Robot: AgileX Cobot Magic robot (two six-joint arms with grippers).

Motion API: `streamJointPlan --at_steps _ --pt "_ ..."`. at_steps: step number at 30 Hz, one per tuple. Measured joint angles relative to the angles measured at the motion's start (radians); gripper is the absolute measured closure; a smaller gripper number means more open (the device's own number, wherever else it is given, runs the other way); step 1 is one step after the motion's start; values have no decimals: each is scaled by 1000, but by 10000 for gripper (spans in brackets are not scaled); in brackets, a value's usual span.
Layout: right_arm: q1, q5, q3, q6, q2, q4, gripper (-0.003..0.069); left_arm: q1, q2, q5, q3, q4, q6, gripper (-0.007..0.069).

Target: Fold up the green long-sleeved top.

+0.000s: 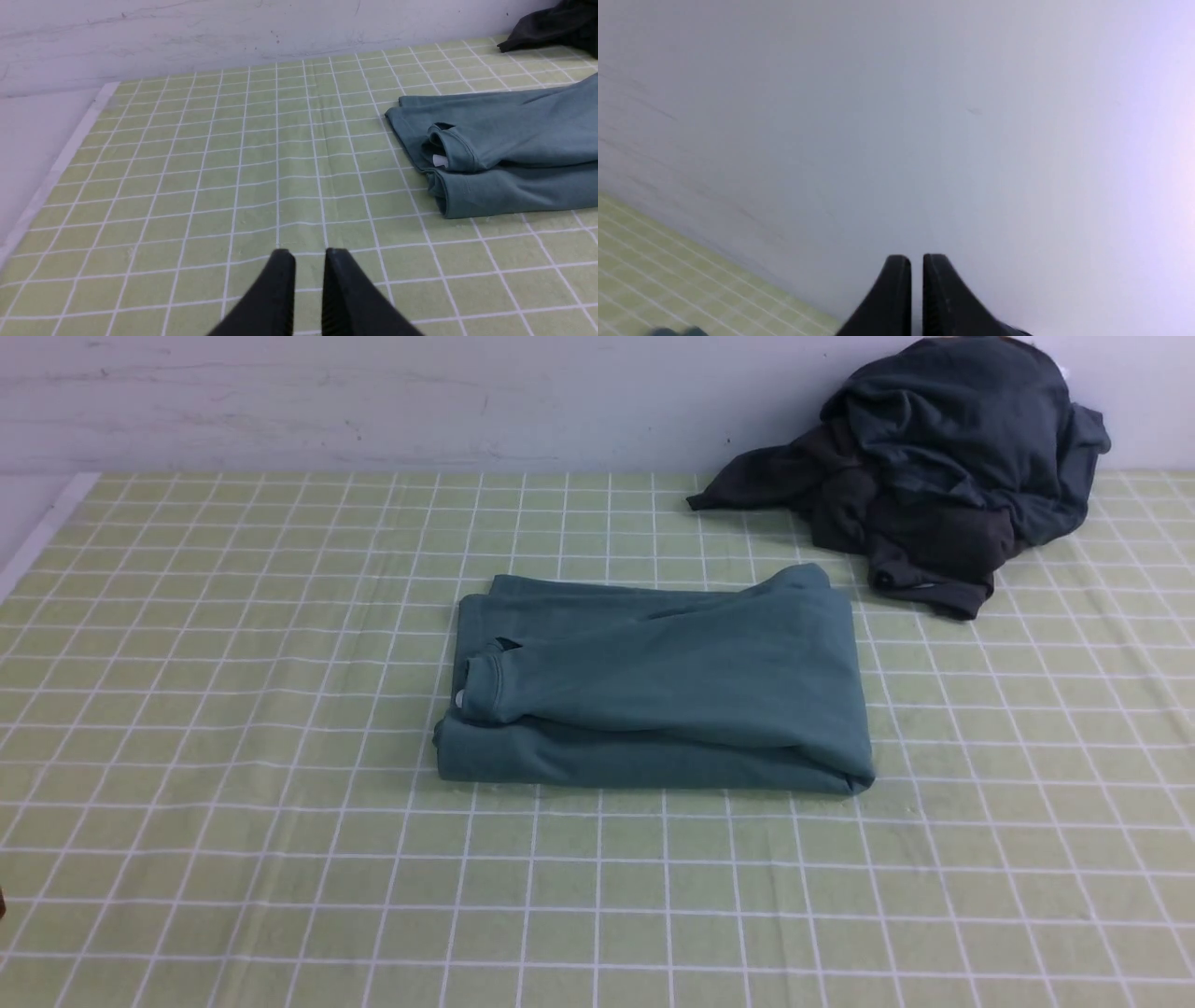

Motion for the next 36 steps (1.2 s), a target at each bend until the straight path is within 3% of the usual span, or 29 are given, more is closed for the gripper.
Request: streamJointPlan --at_steps 3,7,16,29,32,36 --pt "0 -191 242 143 -83 -58 652 0 0 0 0 0 0 542" --pt "0 -216 440 308 -95 -61 668 0 0 0 0 0 0 542" --pt "0 -278 583 557 -70 -58 670 0 0 0 0 0 -3 542" --pt "-6 -119 653 577 -146 -48 670 0 0 0 0 0 -3 542" --pt "-34 -124 709 574 -232 17 670 0 0 0 0 0 -3 542" --pt "-147 -161 768 410 -415 311 670 0 0 0 0 0 -3 542"
